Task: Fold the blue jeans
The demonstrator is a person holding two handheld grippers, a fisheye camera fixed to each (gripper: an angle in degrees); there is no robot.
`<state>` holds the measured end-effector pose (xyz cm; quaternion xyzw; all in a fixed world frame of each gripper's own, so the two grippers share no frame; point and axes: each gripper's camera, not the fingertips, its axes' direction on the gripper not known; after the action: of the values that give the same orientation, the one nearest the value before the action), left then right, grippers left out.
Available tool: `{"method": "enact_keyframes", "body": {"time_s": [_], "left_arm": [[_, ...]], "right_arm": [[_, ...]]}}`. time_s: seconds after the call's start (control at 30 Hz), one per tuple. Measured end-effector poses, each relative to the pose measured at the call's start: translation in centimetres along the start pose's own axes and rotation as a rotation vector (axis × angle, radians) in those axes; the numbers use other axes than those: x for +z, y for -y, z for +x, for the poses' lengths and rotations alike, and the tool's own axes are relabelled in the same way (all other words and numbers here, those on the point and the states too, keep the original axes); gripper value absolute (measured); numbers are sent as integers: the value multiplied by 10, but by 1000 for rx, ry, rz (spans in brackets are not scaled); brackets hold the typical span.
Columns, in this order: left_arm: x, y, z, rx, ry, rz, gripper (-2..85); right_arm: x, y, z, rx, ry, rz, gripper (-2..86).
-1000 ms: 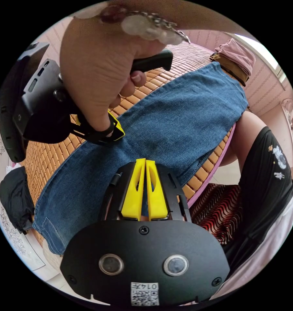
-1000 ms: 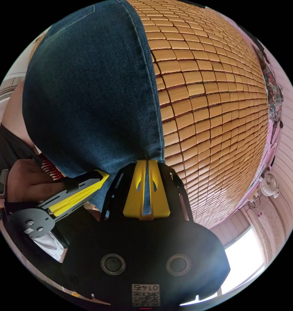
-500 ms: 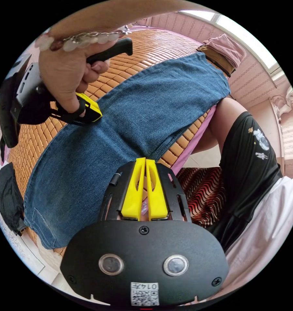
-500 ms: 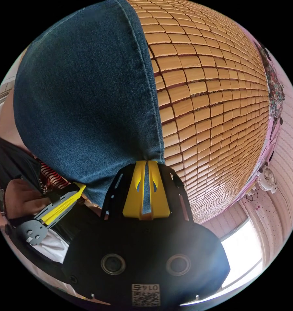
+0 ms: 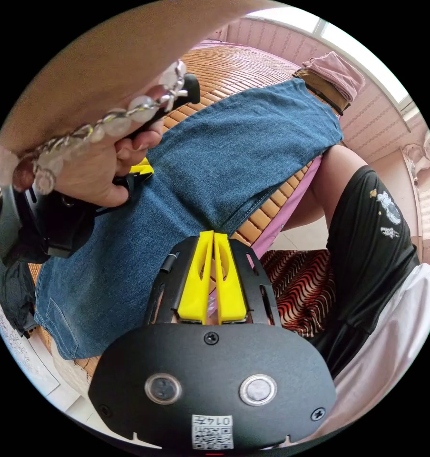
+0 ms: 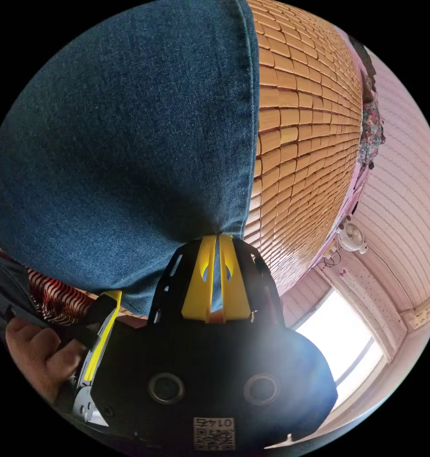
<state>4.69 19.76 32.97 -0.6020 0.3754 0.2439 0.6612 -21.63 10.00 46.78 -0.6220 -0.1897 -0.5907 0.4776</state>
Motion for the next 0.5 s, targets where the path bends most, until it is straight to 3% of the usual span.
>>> {"method": "enact_keyframes", "body": {"time_s": [0.17,0.23,0.37,0.5], "left_arm": [[-25,-29,-19,-106,-135,19,-7],[-31,-49,-32,-201,-240,65,-7],[-39,-95,-59,-357,-362,139,-7],[-43,-136,-83,-441,-406,185,-7]], "right_arm": [[56,-135,49,154,282,328,34],[94,-236,75,296,545,624,48],[191,-376,86,582,804,683,73],[329,-544,51,1157,972,635,107]]}}
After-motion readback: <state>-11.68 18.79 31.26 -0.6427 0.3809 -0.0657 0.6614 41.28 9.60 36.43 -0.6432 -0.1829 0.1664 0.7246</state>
